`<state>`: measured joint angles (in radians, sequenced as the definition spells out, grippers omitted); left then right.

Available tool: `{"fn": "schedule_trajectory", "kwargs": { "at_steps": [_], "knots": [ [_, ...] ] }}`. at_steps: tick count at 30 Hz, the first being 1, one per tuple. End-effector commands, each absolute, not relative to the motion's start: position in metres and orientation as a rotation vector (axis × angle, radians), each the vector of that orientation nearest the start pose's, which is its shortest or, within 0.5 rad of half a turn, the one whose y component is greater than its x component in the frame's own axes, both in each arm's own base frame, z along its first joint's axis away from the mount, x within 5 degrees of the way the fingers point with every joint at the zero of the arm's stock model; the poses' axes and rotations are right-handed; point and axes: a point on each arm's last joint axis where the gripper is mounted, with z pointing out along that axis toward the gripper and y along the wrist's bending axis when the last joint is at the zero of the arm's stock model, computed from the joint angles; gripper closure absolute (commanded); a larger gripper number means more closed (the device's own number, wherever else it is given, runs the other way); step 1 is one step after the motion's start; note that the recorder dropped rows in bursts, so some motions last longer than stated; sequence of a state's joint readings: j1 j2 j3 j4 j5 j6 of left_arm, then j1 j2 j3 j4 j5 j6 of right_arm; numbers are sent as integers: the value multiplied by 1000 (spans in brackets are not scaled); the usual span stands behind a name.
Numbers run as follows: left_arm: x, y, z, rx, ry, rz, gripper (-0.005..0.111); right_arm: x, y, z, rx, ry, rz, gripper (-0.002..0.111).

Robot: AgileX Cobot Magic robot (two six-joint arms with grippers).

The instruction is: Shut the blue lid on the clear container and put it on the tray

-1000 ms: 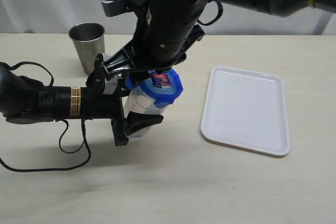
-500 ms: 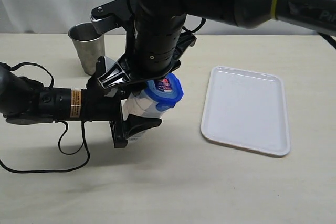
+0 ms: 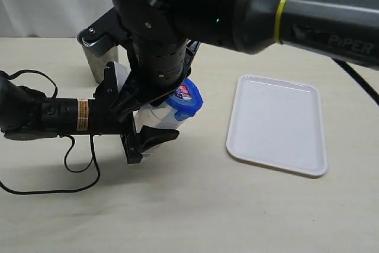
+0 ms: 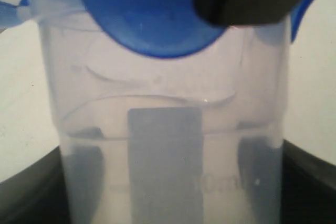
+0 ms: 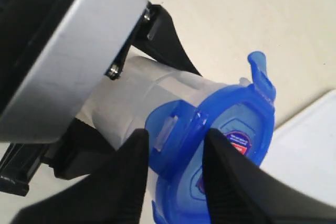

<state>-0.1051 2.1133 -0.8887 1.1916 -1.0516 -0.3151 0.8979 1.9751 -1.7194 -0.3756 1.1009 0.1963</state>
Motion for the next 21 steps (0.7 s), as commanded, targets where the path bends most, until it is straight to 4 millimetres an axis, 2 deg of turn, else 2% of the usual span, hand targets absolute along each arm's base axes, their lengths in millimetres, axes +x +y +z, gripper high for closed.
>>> {"fn": "schedule_trajectory", "kwargs": {
  "at_steps": [1,4,7,9,12,14,18,21],
  "knots": [
    [335,-119,116,1114,1425,-783,107,279,328,236,-1194,2496,-256,89],
    [334,-119,116,1120,1424,-785,107,279,325,243,-1190,2468,-268,92],
    [334,-119,116,1123,1423,-786,107,279,322,262,-1210,2385,-256,90],
    [334,-119,116,1138,1411,-774,107,275,320,278,-1242,2334,-216,82],
    [334,-119,116,1166,1384,-749,107,267,309,306,-1256,2275,-200,61],
    [333,-119,116,1187,1359,-728,107,262,301,323,-1279,2244,-207,51],
    [334,-119,116,1277,1249,-613,107,250,285,351,-1348,2161,-218,49],
    [331,-120,115,1358,1168,-557,107,238,271,371,-1483,2083,-239,49]
  ]
}}
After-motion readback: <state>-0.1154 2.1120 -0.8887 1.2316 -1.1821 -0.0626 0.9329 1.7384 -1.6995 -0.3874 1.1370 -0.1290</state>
